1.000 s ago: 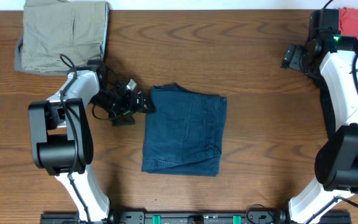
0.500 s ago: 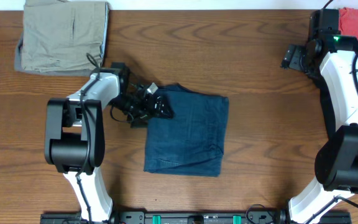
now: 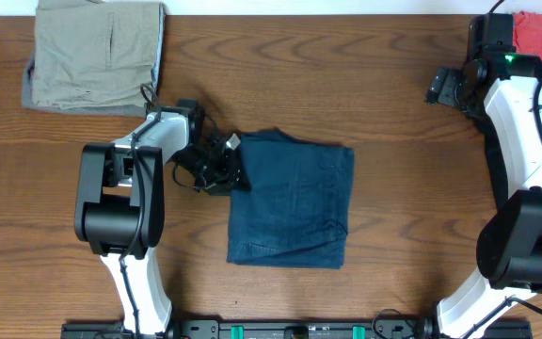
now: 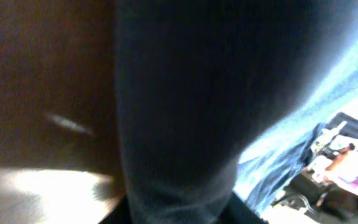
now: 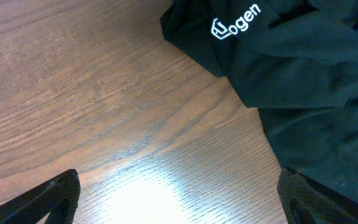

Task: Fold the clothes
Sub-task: 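Grasp the folded navy trousers' left side with the left gripper, then carry the folded trousers up-left onto the khaki trousers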

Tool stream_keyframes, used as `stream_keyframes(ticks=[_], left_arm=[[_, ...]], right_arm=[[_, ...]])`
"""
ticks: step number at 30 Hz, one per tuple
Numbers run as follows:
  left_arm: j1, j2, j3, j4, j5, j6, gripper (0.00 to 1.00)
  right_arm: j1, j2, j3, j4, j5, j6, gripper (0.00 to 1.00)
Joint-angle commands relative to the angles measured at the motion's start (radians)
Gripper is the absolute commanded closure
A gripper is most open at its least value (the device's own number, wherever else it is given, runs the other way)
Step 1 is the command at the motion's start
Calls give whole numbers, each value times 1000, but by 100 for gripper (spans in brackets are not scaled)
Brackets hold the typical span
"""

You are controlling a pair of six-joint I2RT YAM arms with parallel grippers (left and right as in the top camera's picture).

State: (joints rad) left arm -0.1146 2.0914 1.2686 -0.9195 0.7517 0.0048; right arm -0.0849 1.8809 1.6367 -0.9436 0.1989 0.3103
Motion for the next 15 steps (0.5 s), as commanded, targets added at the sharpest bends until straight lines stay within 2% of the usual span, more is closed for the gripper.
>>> stream_keyframes(ticks=[1,5,8,11,12,15], left_arm=[[-5,24,68,-61,-178,-39,79],[-5,24,193,-185,-306,-41,79],[-5,24,311,-257,-372,-41,85],[-5,24,431,-294,-403,-41,86],[-5,24,471,-304,-406,-42,94],[-5,24,571,-314,-406,-44,94]], right_arm=[[0,6,5,1,10,14,1],[0,6,5,1,10,14,1],[0,6,5,1,10,14,1],[0,6,5,1,10,14,1],[0,6,5,1,10,14,1],[1,6,5,1,10,14,1]])
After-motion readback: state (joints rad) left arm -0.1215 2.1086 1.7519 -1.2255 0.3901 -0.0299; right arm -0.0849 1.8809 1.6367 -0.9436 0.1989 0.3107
